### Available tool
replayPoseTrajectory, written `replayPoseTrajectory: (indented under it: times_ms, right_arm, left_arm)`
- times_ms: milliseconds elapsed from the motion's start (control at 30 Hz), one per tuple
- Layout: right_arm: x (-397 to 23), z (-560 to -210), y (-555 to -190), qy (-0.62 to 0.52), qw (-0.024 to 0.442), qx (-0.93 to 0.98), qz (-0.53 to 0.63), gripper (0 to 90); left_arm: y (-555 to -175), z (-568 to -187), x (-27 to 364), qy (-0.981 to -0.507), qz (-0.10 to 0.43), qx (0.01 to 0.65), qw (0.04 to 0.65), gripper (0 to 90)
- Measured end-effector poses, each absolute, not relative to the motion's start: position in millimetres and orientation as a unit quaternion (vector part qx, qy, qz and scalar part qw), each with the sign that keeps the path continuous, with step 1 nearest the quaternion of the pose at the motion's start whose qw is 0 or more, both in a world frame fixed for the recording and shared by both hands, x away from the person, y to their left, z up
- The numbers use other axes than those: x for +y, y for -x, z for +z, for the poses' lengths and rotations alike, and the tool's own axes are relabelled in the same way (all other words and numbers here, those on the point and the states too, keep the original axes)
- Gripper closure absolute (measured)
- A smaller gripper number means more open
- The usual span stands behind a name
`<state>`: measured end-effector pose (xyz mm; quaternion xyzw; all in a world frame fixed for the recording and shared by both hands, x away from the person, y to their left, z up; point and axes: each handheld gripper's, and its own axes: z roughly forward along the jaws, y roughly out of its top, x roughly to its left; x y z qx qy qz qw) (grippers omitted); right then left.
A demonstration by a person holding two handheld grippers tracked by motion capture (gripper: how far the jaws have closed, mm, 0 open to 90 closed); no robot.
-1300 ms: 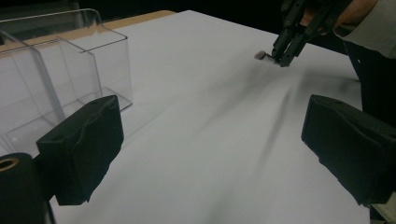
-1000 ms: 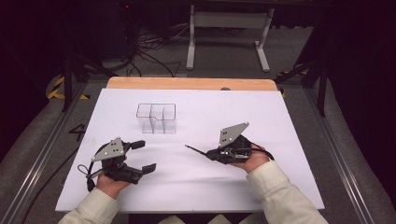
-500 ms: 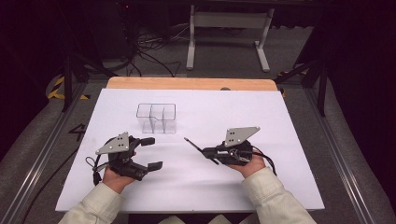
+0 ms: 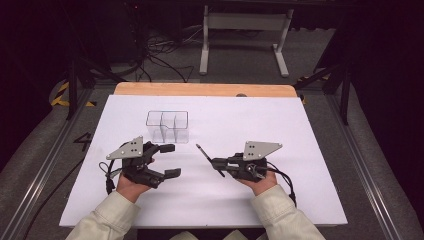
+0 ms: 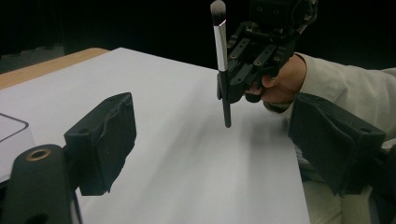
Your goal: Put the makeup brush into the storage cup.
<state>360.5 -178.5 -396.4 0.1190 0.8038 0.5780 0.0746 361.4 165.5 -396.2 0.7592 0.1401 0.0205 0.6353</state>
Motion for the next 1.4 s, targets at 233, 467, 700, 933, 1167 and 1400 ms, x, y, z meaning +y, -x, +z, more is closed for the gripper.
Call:
replayPoseTrajectory:
  times_ms: [233, 467, 700, 933, 1167, 1400]
  right_arm:
    - [-174, -404, -360, -0.113, 0.075, 0.788, 0.601, 83.9]
    - [-172, -410, -361, -0.115, 0.072, 0.772, 0.621, 83.9]
    - [-172, -413, -361, -0.119, 0.069, 0.761, 0.634, 83.9]
    - [-170, -416, -361, -0.123, 0.071, 0.759, 0.635, 83.9]
    - [-168, -418, -360, -0.125, 0.071, 0.754, 0.641, 83.9]
    - [-166, -420, -359, -0.126, 0.070, 0.751, 0.644, 83.9]
  left_arm:
    - [-363, -390, 160, -0.756, 0.017, 0.127, 0.641, 14.6]
    - [-366, -387, 153, -0.753, 0.013, 0.120, 0.646, 15.3]
    - [-368, -384, 144, -0.753, 0.010, 0.108, 0.649, 17.7]
    - [-369, -382, 133, -0.752, 0.008, 0.100, 0.652, 20.8]
    - [-371, -384, 126, -0.746, 0.002, 0.104, 0.658, 26.4]
    - [-374, -386, 123, -0.740, -0.007, 0.112, 0.663, 33.2]
